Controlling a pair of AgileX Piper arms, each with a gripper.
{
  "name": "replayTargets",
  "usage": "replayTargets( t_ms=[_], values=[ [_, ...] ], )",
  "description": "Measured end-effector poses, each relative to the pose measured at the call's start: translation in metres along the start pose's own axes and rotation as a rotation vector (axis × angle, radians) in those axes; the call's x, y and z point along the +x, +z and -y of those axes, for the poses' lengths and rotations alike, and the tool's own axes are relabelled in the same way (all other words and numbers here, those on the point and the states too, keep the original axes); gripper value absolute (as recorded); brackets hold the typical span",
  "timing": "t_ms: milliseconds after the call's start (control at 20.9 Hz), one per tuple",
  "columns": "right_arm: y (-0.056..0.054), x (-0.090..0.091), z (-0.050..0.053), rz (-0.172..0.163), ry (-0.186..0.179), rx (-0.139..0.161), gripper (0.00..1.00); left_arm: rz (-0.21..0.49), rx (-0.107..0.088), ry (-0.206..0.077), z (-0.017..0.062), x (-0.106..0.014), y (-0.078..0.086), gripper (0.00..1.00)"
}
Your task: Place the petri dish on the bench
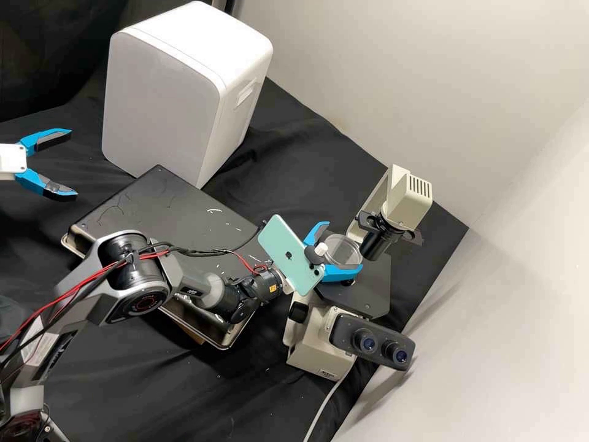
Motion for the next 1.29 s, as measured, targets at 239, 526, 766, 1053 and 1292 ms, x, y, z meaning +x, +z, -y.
replayTargets(
  t_ms=[239, 526, 766, 1053, 1292],
  values=[
    [0.0000, -0.0004, -0.0001, -0.005, 0.003, 0.000, 0.00, 0.000, 0.000, 0.000, 0.0000, 0.0000, 0.0000, 1.00],
    [0.0010, -0.0012, -0.0001, -0.006, 0.005, 0.004, 0.00, 0.000, 0.000, 0.000, 0.0000, 0.0000, 0.0000, 1.00],
    [0.0007, -0.0012, -0.0003, -0.010, 0.007, 0.004, 0.00, 0.000, 0.000, -0.001, 0.0001, 0.0000, 0.0000, 1.00],
    [0.0007, -0.0012, -0.0003, -0.010, 0.007, 0.004, 0.00, 0.000, 0.000, 0.001, -0.0003, 0.0010, 0.0001, 1.00],
    [0.0007, -0.0012, -0.0003, -0.009, 0.008, 0.005, 0.00, 0.000, 0.000, 0.001, -0.0003, 0.0010, 0.0001, 1.00]
  ],
)
